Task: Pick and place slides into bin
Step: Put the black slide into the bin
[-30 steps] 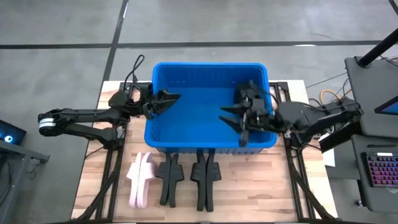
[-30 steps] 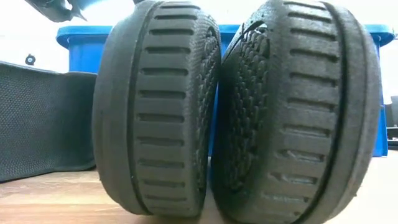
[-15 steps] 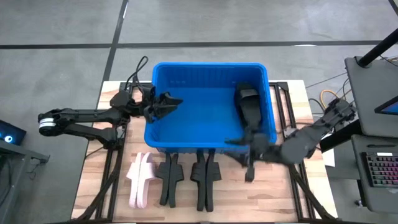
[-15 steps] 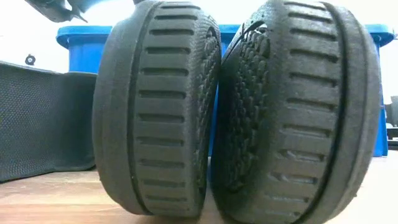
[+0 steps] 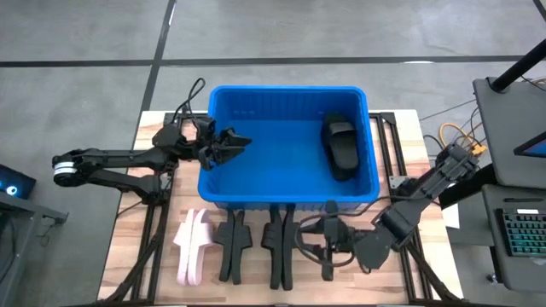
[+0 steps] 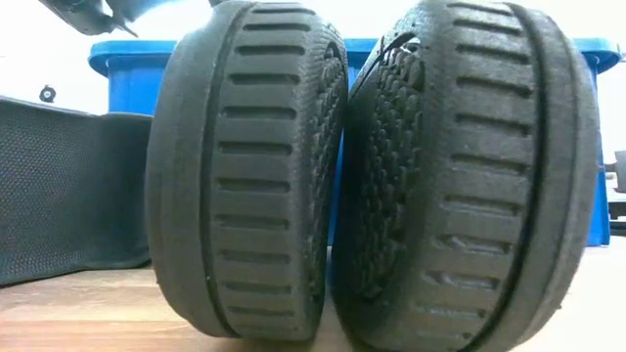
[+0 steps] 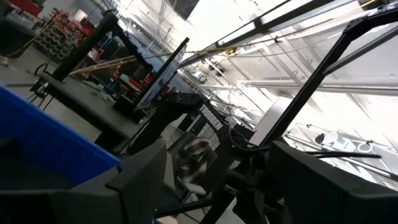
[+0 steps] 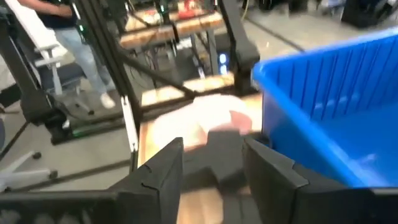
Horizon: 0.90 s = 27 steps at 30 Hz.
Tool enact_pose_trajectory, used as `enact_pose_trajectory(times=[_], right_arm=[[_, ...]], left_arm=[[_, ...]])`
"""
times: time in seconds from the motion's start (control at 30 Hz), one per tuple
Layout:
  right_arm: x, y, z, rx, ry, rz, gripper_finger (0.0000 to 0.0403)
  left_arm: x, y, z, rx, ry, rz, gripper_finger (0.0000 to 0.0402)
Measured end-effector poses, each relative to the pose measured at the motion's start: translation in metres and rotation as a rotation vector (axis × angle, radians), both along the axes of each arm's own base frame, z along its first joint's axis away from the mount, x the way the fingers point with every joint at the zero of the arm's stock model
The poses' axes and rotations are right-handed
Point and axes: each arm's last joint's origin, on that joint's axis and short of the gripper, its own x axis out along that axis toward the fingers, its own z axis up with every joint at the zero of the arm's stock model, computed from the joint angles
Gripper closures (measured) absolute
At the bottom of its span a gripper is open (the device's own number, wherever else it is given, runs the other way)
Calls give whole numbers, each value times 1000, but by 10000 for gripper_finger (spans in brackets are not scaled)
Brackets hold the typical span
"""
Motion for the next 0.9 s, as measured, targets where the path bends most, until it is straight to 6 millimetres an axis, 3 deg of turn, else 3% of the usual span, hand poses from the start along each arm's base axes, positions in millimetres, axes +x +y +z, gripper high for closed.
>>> enact_pose_trajectory(times=[0.37, 0.67, 0.9], right_arm=[[-9, 28, -64, 239, 324, -83, 177], [3, 45, -111, 185, 410, -143, 176], [3, 43, -139, 162, 484, -272, 191]], left_arm=[[3, 1, -8, -20, 88, -1, 132], [3, 1, -8, -20, 87, -1, 132], [3, 1, -8, -21, 87, -1, 132]])
